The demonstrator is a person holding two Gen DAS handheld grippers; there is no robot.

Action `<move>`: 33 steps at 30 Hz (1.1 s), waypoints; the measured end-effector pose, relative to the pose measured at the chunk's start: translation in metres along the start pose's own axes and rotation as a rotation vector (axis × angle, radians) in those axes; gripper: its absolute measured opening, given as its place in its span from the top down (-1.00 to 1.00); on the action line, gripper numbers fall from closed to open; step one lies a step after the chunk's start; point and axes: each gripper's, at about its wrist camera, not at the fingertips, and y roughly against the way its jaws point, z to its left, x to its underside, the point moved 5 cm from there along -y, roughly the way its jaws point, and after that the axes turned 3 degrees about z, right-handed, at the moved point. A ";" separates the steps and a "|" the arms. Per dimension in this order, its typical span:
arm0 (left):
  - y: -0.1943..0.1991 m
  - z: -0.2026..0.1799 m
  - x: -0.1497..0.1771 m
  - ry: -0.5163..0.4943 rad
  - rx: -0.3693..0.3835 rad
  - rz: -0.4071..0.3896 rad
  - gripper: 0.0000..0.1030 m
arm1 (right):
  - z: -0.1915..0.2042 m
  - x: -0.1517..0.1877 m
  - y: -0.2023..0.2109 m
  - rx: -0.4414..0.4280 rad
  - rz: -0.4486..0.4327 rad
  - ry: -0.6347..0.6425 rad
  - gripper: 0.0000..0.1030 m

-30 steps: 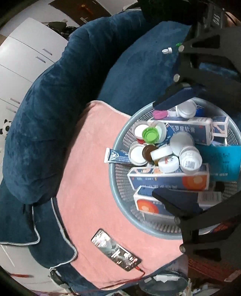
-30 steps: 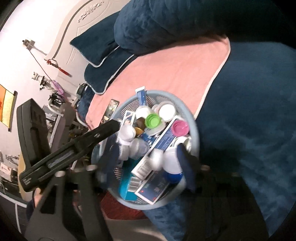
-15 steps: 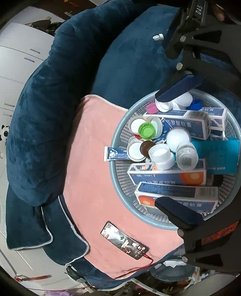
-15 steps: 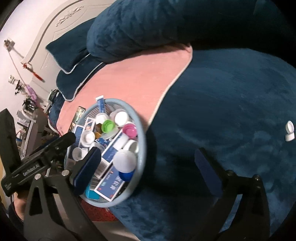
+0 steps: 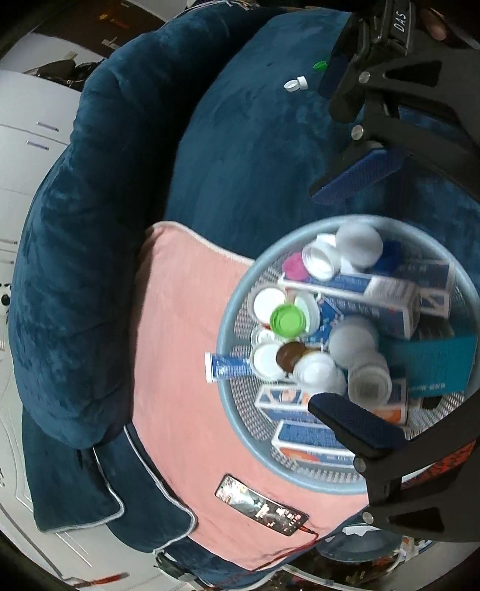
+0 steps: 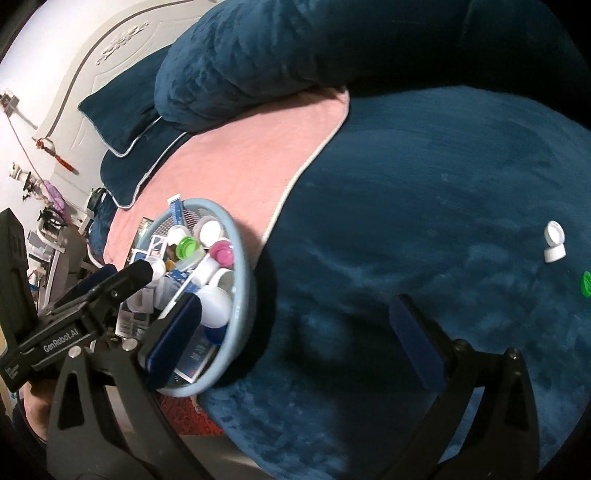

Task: Organize objects
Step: 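Move both grippers back over the remaining green and white caps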

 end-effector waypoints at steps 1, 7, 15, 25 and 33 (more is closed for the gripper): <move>0.000 -0.004 0.000 -0.006 0.003 0.000 -0.99 | -0.004 0.001 0.002 0.002 -0.002 -0.006 -0.99; -0.005 -0.037 -0.002 -0.054 0.024 0.010 -0.99 | -0.031 0.007 0.013 0.017 -0.014 -0.045 -0.99; -0.015 -0.079 0.001 -0.121 0.042 0.033 -0.99 | -0.069 0.013 0.026 0.039 -0.028 -0.112 -0.99; -0.034 -0.130 0.010 -0.205 0.057 0.080 -0.99 | -0.112 0.025 0.035 0.063 -0.025 -0.184 -0.99; -0.053 -0.162 0.026 -0.261 0.075 0.140 -0.99 | -0.139 0.035 0.041 0.086 -0.019 -0.228 -0.99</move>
